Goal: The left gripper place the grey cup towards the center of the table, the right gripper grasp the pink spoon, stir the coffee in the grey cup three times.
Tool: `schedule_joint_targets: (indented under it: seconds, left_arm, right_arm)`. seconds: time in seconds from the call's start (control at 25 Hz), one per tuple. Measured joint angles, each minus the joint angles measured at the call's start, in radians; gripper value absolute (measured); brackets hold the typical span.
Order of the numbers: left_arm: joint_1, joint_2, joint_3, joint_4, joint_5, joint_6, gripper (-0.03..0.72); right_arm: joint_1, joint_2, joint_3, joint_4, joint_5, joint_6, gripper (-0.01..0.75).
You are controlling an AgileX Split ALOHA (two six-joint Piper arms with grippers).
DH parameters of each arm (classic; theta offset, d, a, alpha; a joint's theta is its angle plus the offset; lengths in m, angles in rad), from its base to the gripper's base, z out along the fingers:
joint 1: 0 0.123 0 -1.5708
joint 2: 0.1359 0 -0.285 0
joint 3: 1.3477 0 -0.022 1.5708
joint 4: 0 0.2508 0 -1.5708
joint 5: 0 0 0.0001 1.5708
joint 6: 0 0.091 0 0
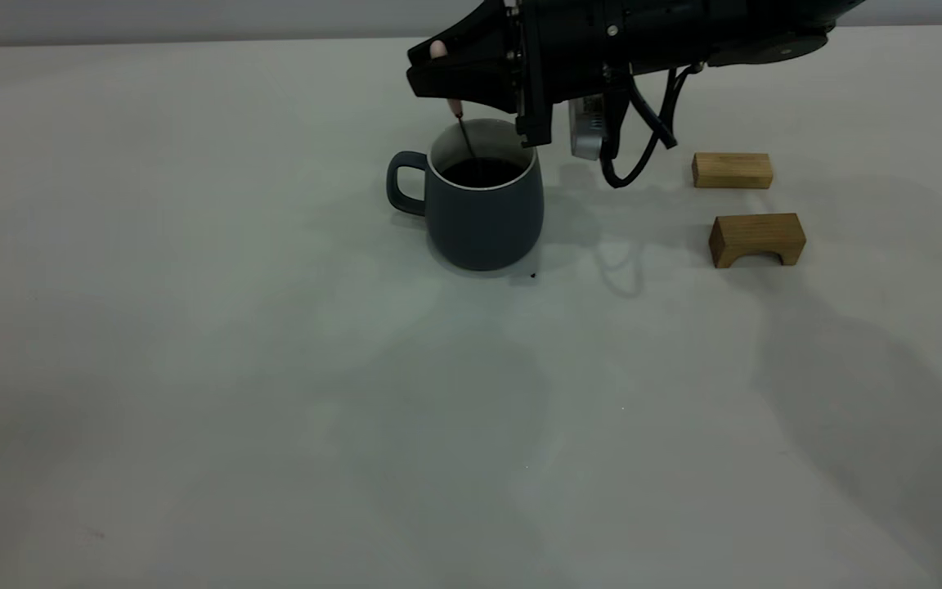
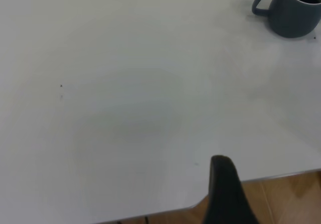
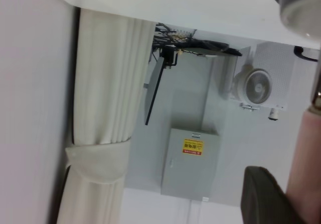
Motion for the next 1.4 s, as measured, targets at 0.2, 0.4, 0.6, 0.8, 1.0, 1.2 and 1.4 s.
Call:
schedule_joint_targets:
  seconds: [0.2,0.4,0.6,0.8,1.0,1.2,1.4]
  left_arm:
    - [0.000,0.000,0.000,0.000,0.000,0.000,0.519]
    - [0.000,0.000,0.000,0.000,0.000,-0.001,0.519]
    - [0.000,0.000,0.000,0.000,0.000,-0.001,0.519]
    - [0.000,0.000,0.000,0.000,0.000,-0.001,0.519]
    - [0.000,0.000,0.000,0.000,0.000,-0.001,0.519]
    - [0.000,0.000,0.000,0.000,0.000,-0.001,0.519]
    - [0.000,0.000,0.000,0.000,0.000,-0.001,0.519]
  right_arm:
    - [-0.006,0.000,0.000,-0.061,0.004,0.000,0.130]
    - [-0.006,0.000,0.000,-0.154,0.050,0.000,0.132]
    - [-0.006,-0.001,0.000,-0.269,0.061,-0.001,0.280]
    - [-0.006,-0.087,0.000,-0.548,0.062,-0.001,0.570]
    - [-0.005,-0.233,0.000,-1.026,0.083,-0.001,0.628]
    - [0.011,-0.396,0.000,-1.463,0.099,-0.016,0.539]
    - [0.027,-0.596,0.001,-1.806,0.113,-0.158,0.433]
